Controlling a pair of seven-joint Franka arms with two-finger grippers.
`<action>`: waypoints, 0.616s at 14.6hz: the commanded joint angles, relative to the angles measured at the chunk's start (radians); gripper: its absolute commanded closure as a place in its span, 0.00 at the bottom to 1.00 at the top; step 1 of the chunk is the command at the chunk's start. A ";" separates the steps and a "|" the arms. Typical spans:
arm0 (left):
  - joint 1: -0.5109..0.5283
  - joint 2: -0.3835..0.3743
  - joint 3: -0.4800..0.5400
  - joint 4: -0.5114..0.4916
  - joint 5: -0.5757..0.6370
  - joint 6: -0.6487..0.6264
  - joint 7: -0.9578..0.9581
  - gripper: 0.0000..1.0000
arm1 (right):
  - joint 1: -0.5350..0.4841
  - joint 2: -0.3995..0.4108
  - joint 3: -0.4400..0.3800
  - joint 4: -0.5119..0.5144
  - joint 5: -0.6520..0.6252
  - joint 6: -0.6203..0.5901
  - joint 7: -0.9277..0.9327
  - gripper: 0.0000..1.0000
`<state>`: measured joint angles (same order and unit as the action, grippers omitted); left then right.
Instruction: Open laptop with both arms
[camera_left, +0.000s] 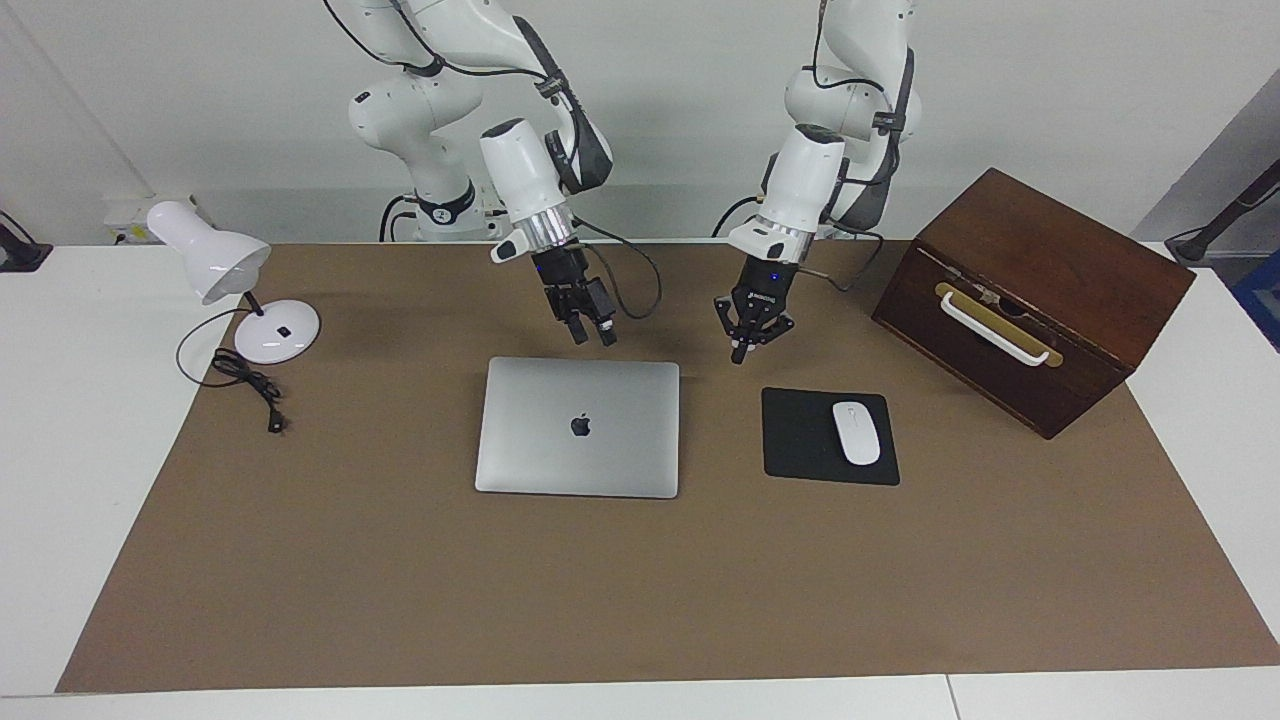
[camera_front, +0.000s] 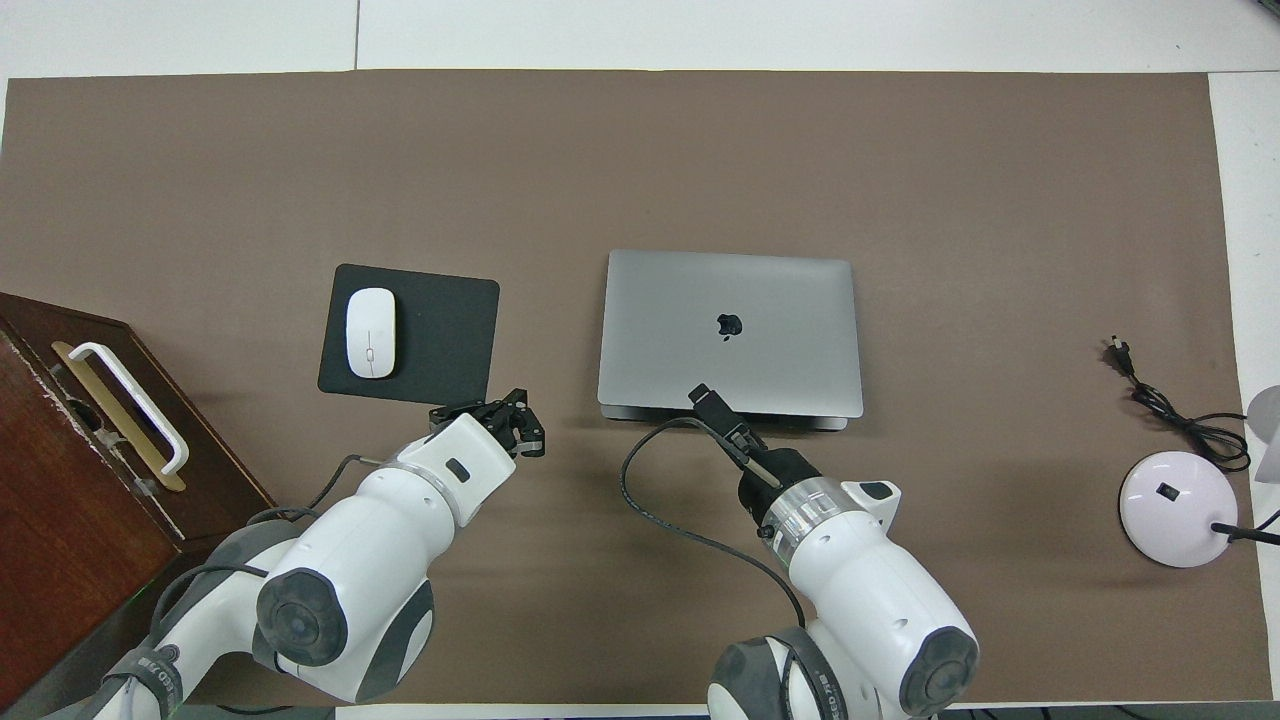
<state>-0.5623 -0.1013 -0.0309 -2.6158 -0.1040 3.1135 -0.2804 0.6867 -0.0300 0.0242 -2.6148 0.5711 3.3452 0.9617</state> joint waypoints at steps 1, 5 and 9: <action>-0.047 0.021 0.016 -0.020 -0.014 0.078 0.000 1.00 | -0.009 0.002 0.000 -0.008 0.026 -0.003 -0.061 0.01; -0.082 0.043 0.016 -0.026 -0.014 0.141 0.001 1.00 | -0.016 0.024 0.000 -0.005 0.026 0.000 -0.096 0.01; -0.110 0.077 0.016 -0.065 -0.014 0.252 0.009 1.00 | -0.016 0.029 0.000 -0.004 0.026 -0.010 -0.123 0.01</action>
<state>-0.6451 -0.0435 -0.0296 -2.6391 -0.1040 3.2680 -0.2804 0.6810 -0.0021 0.0183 -2.6210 0.5711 3.3448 0.8789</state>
